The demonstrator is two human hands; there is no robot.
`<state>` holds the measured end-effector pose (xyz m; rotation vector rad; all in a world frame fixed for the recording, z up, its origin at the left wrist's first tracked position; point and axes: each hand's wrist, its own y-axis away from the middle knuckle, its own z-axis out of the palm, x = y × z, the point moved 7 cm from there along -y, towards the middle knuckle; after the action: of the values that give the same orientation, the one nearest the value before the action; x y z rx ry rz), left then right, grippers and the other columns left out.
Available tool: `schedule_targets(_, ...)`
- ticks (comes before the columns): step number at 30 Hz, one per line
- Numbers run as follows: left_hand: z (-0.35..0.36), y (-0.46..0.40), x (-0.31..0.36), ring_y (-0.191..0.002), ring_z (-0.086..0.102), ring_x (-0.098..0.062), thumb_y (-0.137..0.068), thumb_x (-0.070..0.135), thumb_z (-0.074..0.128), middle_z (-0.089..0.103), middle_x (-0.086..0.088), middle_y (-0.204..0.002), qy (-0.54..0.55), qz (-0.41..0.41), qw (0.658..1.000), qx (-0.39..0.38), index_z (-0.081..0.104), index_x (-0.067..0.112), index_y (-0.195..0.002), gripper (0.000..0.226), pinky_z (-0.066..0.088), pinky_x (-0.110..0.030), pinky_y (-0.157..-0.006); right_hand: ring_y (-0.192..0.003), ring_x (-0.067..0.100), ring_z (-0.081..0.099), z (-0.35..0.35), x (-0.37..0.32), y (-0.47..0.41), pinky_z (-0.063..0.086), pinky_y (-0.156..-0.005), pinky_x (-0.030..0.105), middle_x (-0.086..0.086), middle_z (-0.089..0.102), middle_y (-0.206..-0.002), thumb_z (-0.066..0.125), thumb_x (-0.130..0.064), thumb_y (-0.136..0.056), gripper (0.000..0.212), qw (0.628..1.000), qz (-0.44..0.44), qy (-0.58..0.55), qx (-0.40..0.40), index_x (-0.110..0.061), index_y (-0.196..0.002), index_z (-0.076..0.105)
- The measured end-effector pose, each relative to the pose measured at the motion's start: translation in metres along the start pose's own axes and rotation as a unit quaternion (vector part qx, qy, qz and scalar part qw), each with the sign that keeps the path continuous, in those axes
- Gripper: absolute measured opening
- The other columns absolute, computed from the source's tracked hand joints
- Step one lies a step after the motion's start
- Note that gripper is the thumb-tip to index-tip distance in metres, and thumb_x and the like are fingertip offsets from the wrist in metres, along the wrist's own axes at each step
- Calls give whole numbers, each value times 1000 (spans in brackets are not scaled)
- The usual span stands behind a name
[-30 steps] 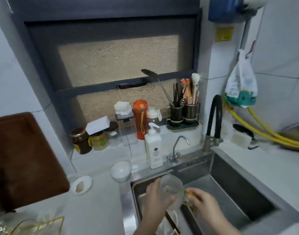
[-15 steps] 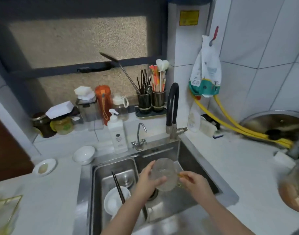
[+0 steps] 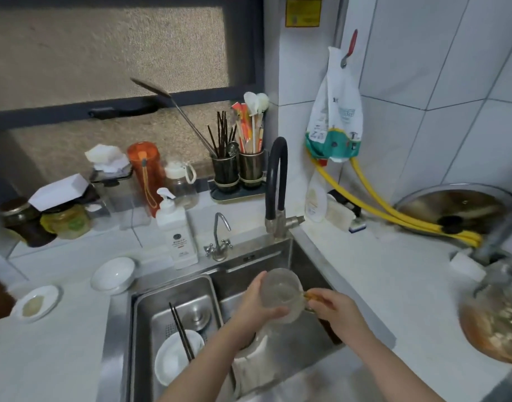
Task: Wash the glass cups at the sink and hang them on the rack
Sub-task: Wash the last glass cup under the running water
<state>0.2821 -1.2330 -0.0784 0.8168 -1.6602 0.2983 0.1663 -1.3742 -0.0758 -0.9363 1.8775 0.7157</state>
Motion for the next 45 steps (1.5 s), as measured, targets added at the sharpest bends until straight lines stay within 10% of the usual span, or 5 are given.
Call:
schedule_targets(4, -7, -15, 6, -116, 38, -1, -72, 14, 81, 38, 10, -137, -22, 12, 1000, 7, 22, 23, -147, 96, 35, -11, -86, -89, 19, 69, 3, 11, -14, 56, -83, 35, -7, 75, -83, 64, -6, -87, 27, 997, 42, -65, -3, -32, -84, 72)
schedule_targets(9, -11, -35, -1, -106, 43, 5, -68, 13, 84, 38, 20, -119, -31, 7, 999, 20, 26, 24, -141, 94, 38, 2, -72, -86, 11, 70, 12, 17, -31, 55, -73, 22, -1, 73, -91, 61, -4, -89, 20, 992, 68, -105, -12, -16, -103, 69)
schedule_targets(19, -17, -56, 5, -109, 53, 1, -50, 42, 89, 53, 16, -116, -54, 23, 987, 152, 47, 29, -122, 84, 48, -13, -90, -100, 9, 65, 9, 12, -73, 52, -94, 30, -11, 70, -102, 59, -25, -91, 17, 995, 51, -52, -62, -41, -94, 63)
schedule_targets(32, -17, -87, 23, -85, 49, 30, -58, 13, 90, 52, 26, -96, 13, 7, 972, 232, 43, 43, -90, 65, 40, 3, -69, -128, 28, 47, -20, 2, -219, 34, -109, 39, 12, 49, -140, 52, -26, -96, 46, 998, 33, 44, 0, -10, -138, 42)
schedule_targets(45, -14, -109, 18, -88, 57, 20, -59, 2, 88, 54, 19, -105, 103, -16, 966, 235, 44, 37, -99, 69, 40, 3, -67, -121, 35, 54, -25, 27, -309, 37, -104, 39, 20, 58, -127, 43, -8, -97, 32, 963, -16, 269, 28, 0, -126, 55)
